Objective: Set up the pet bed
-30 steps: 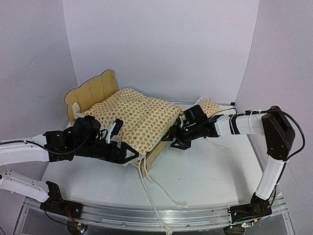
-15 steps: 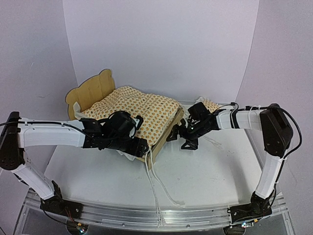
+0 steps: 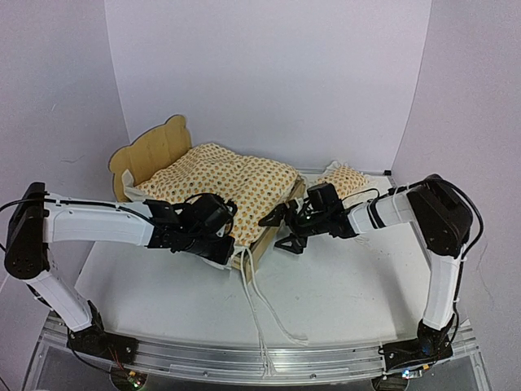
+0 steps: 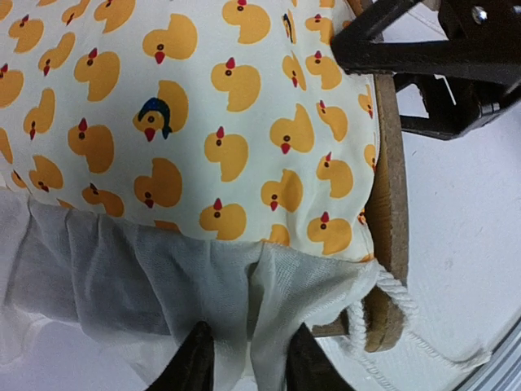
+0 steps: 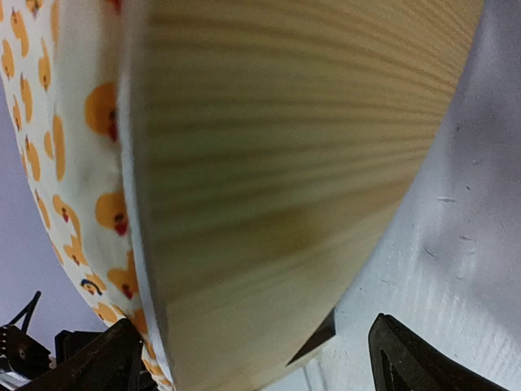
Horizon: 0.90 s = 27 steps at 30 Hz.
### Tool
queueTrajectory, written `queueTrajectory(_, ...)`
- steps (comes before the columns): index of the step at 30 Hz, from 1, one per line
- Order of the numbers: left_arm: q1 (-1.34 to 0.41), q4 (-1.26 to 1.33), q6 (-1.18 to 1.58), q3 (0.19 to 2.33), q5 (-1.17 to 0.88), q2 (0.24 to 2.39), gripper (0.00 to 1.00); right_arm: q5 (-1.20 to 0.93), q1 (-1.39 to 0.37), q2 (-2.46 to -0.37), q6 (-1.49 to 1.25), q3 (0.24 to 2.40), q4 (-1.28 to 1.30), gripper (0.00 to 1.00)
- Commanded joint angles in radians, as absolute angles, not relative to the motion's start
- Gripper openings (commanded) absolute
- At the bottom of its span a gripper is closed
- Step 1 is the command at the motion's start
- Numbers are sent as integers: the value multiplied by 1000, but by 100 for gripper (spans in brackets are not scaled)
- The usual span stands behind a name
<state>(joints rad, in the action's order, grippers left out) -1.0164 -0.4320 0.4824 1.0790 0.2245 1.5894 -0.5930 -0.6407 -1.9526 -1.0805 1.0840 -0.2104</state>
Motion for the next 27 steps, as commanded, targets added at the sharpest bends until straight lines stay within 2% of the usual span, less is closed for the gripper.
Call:
queueTrajectory(1,-987,-473,504,1089,282,1588,23,-634,-659,-1994,-1191,1075,-471,98)
queueTrajectory(3,-974,-479,503,1083,285,1582,18,-630,-660,-2013,-1204,1072,-472,97)
queueTrajectory(8,-938,-504,496,1065,309,1561,5,-622,-661,-2051,-1241,1044,-542,70)
queueTrajectory(13,-887,-521,480,1038,326,1535,1,-602,-658,-2025,-1221,1000,-543,53)
queueTrajectory(20,-877,-533,450,1044,340,1522,0,-597,-592,-1961,-1205,898,-523,40)
queueTrajectory(24,-877,-533,437,1057,294,1512,0,-657,-571,-1915,-1149,900,-435,39)
queueTrajectory(27,-877,-533,433,1070,277,1507,0,-658,-569,-1840,-1010,903,-216,42)
